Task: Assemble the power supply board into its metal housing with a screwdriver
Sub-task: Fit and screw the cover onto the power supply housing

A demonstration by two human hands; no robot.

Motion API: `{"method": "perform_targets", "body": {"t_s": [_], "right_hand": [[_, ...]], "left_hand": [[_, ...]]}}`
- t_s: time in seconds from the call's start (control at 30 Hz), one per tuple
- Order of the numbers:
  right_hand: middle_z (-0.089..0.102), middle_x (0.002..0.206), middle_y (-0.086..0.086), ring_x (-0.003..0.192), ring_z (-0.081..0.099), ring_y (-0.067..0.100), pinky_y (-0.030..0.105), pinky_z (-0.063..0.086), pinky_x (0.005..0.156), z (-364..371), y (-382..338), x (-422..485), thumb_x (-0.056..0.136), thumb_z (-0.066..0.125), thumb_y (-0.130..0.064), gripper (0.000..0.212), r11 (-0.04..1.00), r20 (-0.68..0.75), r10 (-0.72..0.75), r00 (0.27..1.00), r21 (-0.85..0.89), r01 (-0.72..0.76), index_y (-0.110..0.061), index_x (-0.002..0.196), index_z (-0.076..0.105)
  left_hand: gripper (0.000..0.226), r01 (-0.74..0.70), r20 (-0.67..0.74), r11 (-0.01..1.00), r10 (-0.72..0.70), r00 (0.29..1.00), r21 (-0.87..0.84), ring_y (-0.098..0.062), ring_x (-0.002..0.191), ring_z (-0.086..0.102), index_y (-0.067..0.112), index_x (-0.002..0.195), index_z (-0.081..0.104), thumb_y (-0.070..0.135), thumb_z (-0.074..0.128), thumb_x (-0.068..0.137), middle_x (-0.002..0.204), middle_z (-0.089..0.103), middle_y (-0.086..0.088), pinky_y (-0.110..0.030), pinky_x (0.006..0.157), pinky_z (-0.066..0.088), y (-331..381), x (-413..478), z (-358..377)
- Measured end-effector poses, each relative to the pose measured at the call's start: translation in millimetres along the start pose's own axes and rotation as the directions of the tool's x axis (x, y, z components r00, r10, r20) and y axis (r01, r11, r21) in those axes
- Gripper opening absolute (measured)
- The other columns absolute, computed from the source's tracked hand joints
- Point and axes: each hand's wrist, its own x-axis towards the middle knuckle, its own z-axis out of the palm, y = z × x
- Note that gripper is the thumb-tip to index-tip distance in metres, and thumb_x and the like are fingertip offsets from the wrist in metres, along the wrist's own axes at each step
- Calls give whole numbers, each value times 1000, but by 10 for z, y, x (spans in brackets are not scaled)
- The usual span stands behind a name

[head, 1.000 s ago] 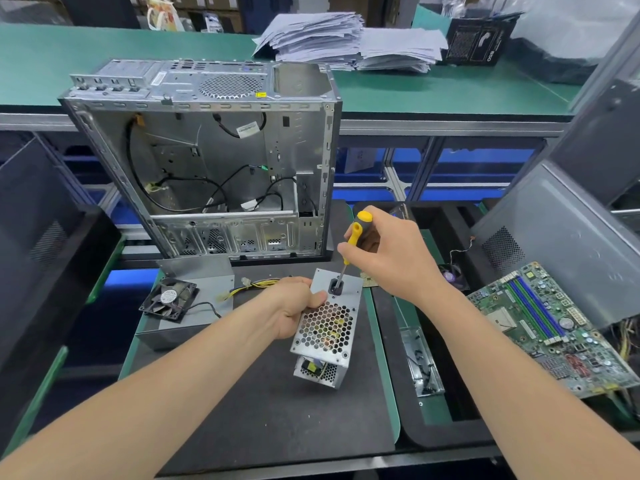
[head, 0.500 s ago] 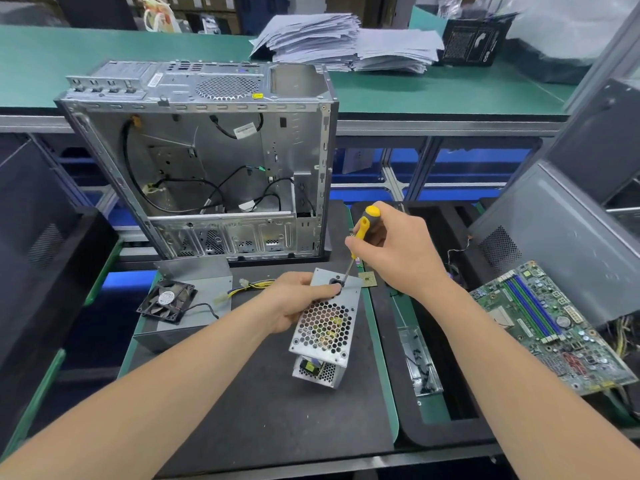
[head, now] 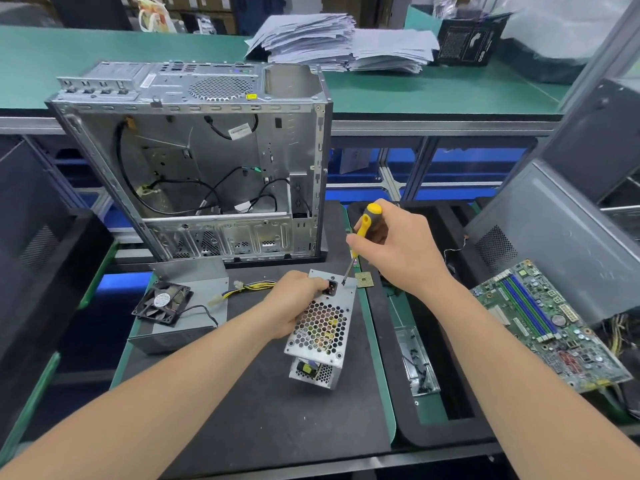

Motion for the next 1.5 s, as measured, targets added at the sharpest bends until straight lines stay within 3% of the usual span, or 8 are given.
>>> {"method": "perform_targets", "body": {"t_s": [0.1,0.23,0.63,0.73,0.87,1.07,1.23,1.5], "right_hand": [[68,78,-13,77,65,7,18,52,69,7,10,9,89,77,-23,17,1000,-2,-8,1000,12,8,-18,85,62],[68,78,-13,79,65,7,22,54,71,20,25,17,89,77,-25,17,1000,0,-12,1000,2,12,-19,84,62],[68,78,-14,79,66,6,23,56,71,33,6,23,89,77,-28,15,1000,-1,-5,1000,3,5,-22,85,64],[68,78,-14,78,66,6,28,58,72,41,-21,26,89,77,-29,15,1000,4,-1,1000,4,1,-22,86,64],[69,79,-14,79,67,6,22,55,71,78,-53,9,88,78,-28,15,999,34,-15,999,32,14,-22,85,64],[69,79,-10,76,68,10,29,57,71,108,-68,-14,89,78,-26,17,999,85,-26,996,50,22,-22,84,62],[71,79,-7,74,68,12,37,59,73,131,-106,-30,89,77,-27,21,998,113,-46,993,39,42,-26,82,57],[70,84,-7,79,68,12,40,59,77,155,-150,-36,91,77,-30,19,996,167,-84,982,-12,87,-18,93,63]], "left_hand": [[16,-83,-15,993,85,996,84,-26,80,65,9,97,64,21,54,102,91,71,-14,-37,74,45,-40,-17,49],[27,-89,18,991,87,996,104,-29,83,70,0,107,67,22,50,106,101,77,-19,-40,77,52,-40,-25,39],[32,163,72,969,-152,986,-187,-27,79,75,-8,124,62,16,63,102,100,78,-18,-39,73,59,41,-69,-53],[33,189,94,959,-172,981,-213,-29,87,75,-7,127,61,17,60,104,106,77,-20,-42,78,59,60,-73,-60],[34,202,117,954,-180,977,-220,-34,106,73,-6,130,59,18,57,105,111,76,-20,-48,93,57,68,-66,-59],[34,213,109,947,-192,975,-239,-32,92,75,-5,129,61,18,59,104,108,76,-20,-44,79,58,54,-53,-63],[33,216,115,946,-193,974,-242,-32,95,74,-3,127,64,19,61,103,109,76,-19,-44,80,58,42,-36,-80],[23,236,146,941,-204,968,-245,-28,80,77,0,114,68,19,63,102,100,78,-16,-41,73,58,41,-29,-115]]}}
